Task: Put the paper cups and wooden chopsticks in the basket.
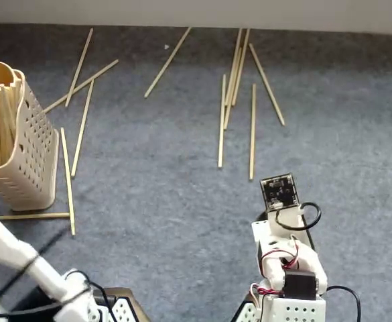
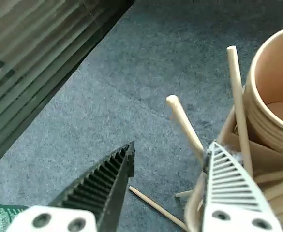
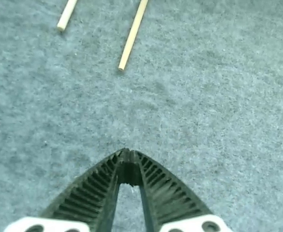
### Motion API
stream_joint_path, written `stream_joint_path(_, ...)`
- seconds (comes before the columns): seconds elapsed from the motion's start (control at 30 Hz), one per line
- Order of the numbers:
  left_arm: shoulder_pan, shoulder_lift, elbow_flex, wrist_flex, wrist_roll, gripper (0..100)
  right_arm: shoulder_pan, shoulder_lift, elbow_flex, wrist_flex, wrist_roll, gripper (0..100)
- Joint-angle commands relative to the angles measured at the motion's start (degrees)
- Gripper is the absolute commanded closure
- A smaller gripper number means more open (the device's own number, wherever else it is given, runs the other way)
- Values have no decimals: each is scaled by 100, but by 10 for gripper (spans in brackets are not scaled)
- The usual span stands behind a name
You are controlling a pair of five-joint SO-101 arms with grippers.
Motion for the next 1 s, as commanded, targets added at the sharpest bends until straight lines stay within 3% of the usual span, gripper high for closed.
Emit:
stream_joint_path(0.0,-13,866,-769,396,-79,745,4,-4,813,48,-26,988)
stream_joint_path(0.23,259,1763,-1077,598,-88,745,4,-4,813,48,-26,988)
stream_joint_path(0.43,1068,2299,-1086,1582,-97,745,4,-4,813,48,-26,988)
stream_joint_path(0.5,1358,2387,-1112,1837,-105,783,4,-4,813,48,-26,988)
stream_joint_path(0.6,1701,2404,-1138,1908,-105,979,4,-4,813,48,-26,988)
stream_joint_path(0.63,1771,2404,-1147,1908,-105,1000,4,-4,813,48,-26,988)
stream_joint_path(0.8,1912,2396,-1710,2004,-62,997,4,-4,813,48,-26,988)
stream_joint_path(0.97,1807,2396,-3090,2752,237,997,4,-4,813,48,-26,988)
